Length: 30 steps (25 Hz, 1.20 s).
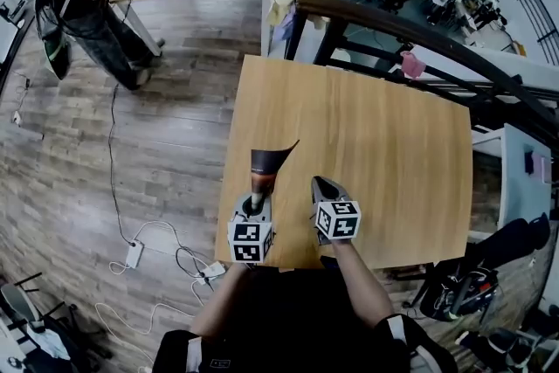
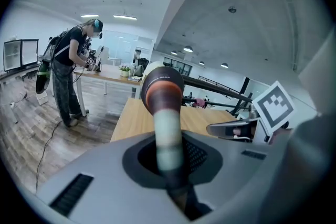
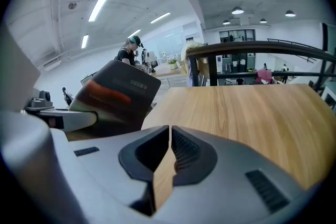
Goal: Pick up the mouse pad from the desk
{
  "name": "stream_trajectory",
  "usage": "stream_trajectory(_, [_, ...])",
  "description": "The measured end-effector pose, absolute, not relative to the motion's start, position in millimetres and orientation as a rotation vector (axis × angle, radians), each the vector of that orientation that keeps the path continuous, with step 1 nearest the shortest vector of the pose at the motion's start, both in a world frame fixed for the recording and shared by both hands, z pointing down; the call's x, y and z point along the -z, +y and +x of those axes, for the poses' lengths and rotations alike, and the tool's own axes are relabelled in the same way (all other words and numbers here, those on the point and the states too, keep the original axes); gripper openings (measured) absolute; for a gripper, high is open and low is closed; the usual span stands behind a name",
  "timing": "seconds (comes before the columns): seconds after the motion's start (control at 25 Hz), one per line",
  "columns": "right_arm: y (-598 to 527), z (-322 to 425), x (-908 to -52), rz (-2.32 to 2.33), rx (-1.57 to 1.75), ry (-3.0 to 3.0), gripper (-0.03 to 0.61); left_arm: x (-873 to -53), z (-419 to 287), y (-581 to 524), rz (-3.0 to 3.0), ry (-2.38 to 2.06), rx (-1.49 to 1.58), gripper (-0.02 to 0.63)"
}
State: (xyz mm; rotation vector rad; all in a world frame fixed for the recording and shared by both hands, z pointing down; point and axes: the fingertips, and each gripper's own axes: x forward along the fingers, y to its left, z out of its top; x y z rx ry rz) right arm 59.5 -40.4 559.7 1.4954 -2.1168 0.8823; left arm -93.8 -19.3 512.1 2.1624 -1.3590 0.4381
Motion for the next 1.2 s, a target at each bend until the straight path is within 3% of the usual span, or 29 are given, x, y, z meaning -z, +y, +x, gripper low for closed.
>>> stream_trajectory(1.2, [51.7, 116.4, -439.7, 1.572, -0.709, -2.422, 0.032, -437.3, -44.5, 56.0, 2.182, -1.519, -0.313, 0.046])
